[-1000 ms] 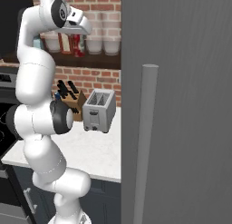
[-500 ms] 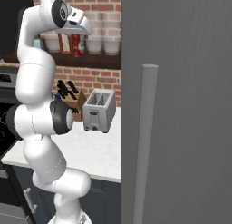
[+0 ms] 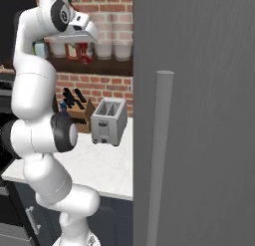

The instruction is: Put the shaker and condiment bottle from the counter next to their counterparts in the cabinet.

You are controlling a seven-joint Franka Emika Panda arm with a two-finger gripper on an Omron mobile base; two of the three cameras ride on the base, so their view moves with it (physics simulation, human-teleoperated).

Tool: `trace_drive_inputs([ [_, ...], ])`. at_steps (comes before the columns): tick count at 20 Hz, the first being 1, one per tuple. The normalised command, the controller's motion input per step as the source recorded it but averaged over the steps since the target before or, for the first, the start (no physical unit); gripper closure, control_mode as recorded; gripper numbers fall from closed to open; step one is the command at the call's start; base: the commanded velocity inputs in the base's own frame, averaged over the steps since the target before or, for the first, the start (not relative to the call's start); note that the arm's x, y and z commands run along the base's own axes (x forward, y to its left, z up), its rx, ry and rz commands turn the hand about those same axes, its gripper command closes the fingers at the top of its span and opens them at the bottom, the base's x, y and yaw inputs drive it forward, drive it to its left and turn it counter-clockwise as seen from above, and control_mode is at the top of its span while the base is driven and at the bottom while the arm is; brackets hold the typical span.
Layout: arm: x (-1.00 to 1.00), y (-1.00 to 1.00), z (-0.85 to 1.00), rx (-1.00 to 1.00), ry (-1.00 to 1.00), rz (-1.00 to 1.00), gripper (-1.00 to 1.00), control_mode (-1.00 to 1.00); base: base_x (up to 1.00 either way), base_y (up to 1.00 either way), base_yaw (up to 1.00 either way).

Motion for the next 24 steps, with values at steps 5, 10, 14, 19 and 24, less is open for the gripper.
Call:
trace_drive_inputs([
  [5, -0.39, 0.0, -0.22, -0.06, 0.08, 0.05, -1.0, -1.0, 0.0, 0.0, 0.0],
  [10, -0.22, 0.0, -0.21, -0.05, 0.05, 0.02, -1.0, -1.0, 0.0, 0.0, 0.0],
  [14, -0.29, 0.0, -0.29, -0.07, 0.08, 0.03, -1.0, -1.0, 0.0, 0.0, 0.0],
  [19, -0.62, 0.0, -0.52, -0.05, 0.16, 0.06, -1.0, -1.0, 0.0, 0.0, 0.0],
  [24, -0.89, 0.0, -0.64, -0.06, 0.13, 0.06, -1.0, -1.0, 0.0, 0.0, 0.0],
])
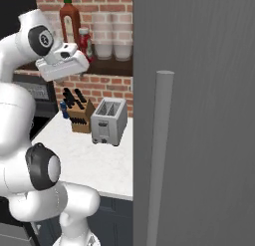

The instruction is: Put the shaker and condiment bottle from the counter next to their counterparts in the cabinet.

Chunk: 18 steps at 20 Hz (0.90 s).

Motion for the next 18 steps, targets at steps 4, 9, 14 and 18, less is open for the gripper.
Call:
trace_drive_inputs([
  [4, -1.0, 0.0, -0.56, -0.05, 0.1, 0.03, -1.0, -1.0, 0.0, 0.0, 0.0],
  [9, -0.77, 0.0, -0.68, -0.09, 0.1, 0.0, -1.0, -1.0, 0.0, 0.0, 0.0],
  [14, -0.37, 0.0, -0.59, -0.09, 0.09, 0.0, -1.0, -1.0, 0.0, 0.0, 0.0],
  [18, -0.16, 0.0, -0.23, -0.02, 0.03, 0.0, -1.0, -1.0, 0.0, 0.0, 0.0],
])
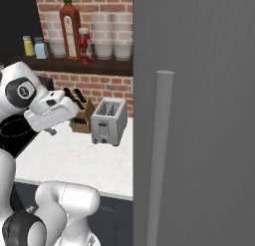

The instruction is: Put the shaker and condiment bottle from the counter next to their counterparts in the cabinet.

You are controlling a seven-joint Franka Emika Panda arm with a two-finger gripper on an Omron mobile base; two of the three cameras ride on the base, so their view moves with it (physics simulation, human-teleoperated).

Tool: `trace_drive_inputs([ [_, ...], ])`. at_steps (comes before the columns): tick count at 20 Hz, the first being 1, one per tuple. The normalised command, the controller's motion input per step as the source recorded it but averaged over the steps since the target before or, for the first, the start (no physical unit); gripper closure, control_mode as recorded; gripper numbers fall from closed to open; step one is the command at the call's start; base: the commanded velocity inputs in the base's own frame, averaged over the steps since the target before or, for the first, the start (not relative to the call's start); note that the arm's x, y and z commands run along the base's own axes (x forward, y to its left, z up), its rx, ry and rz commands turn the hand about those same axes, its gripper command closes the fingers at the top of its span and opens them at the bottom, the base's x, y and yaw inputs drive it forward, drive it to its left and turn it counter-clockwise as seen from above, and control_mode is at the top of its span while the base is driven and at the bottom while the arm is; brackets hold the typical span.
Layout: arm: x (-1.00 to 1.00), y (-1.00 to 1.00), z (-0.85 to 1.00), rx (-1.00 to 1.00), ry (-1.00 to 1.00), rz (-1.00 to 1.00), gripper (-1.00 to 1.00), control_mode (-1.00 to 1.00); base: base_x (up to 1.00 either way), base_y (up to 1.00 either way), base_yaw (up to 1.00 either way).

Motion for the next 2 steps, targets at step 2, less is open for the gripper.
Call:
trace_drive_inputs([
  [2, 0.0, 0.0, 0.0, 0.0, 0.0, 0.0, -1.0, -1.0, 0.0, 0.0, 0.0],
])
